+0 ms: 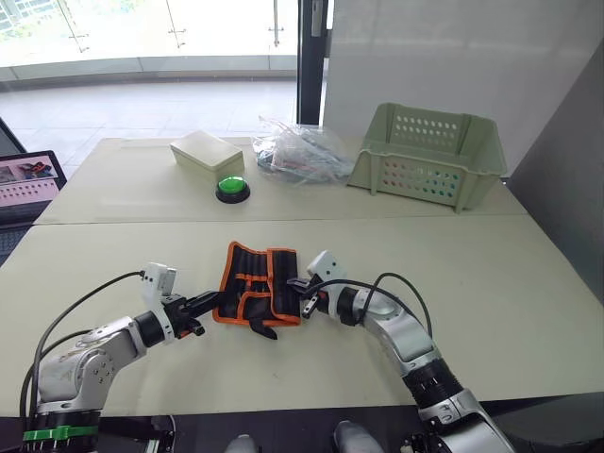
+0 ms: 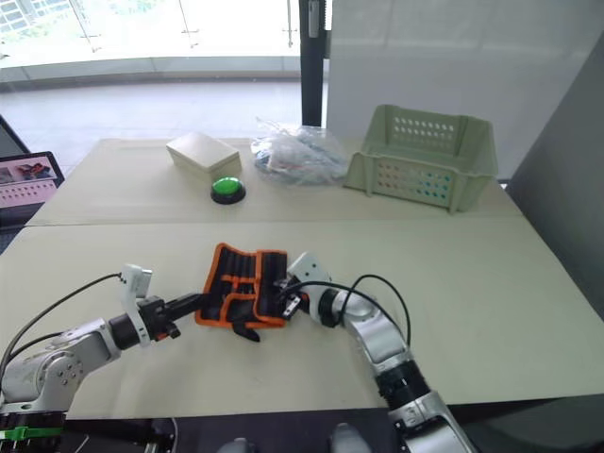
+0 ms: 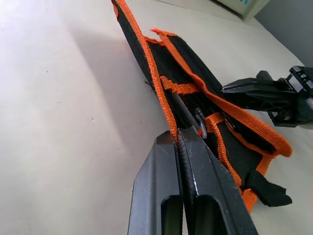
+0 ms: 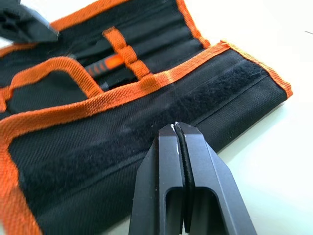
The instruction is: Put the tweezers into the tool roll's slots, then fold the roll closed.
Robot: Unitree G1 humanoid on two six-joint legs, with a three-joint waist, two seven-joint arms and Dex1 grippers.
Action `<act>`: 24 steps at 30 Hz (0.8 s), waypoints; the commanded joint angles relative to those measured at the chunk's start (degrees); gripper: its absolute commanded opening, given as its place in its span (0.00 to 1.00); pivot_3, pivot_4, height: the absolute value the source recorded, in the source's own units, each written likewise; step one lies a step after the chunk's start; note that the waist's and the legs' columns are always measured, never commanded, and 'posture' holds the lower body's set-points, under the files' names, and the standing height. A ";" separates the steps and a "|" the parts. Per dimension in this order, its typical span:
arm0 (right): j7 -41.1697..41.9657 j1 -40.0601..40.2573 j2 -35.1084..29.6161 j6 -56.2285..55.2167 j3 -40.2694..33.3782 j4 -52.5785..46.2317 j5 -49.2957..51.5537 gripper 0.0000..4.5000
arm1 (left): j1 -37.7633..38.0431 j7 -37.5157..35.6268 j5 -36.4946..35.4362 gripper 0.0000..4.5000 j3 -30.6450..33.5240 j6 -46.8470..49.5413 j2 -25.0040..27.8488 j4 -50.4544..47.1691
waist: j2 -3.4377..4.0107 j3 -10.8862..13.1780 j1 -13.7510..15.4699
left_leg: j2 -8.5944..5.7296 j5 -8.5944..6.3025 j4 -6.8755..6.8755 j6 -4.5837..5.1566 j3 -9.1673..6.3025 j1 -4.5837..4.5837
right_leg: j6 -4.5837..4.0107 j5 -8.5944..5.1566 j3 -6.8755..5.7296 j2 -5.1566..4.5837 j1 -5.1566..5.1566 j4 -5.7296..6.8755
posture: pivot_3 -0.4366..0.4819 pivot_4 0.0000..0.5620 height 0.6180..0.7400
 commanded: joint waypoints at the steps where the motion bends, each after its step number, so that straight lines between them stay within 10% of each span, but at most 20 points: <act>1: -0.59 2.18 0.74 3.29 3.00 -3.05 -1.45 0.00 | -0.57 -4.99 -1.76 0.01 2.82 -0.66 4.39 -2.39 | 0.00 0.00 -0.10 | 0.00 0.00 -0.01 0.00 0.00 0.00 | 0.00 0.00 0.00 0.00 0.00 0.00 | 0.48 0.27 0.78; 24: -3.94 0.30 3.54 7.22 -0.13 -4.12 -1.11 0.00 | -8.89 5.97 6.44 0.01 -15.88 2.71 -8.54 -0.57 | -0.01 0.00 0.73 | -0.04 0.02 0.00 -0.03 0.00 -0.03 | 0.00 0.00 0.00 -0.02 0.03 -0.05 | 0.48 0.27 0.78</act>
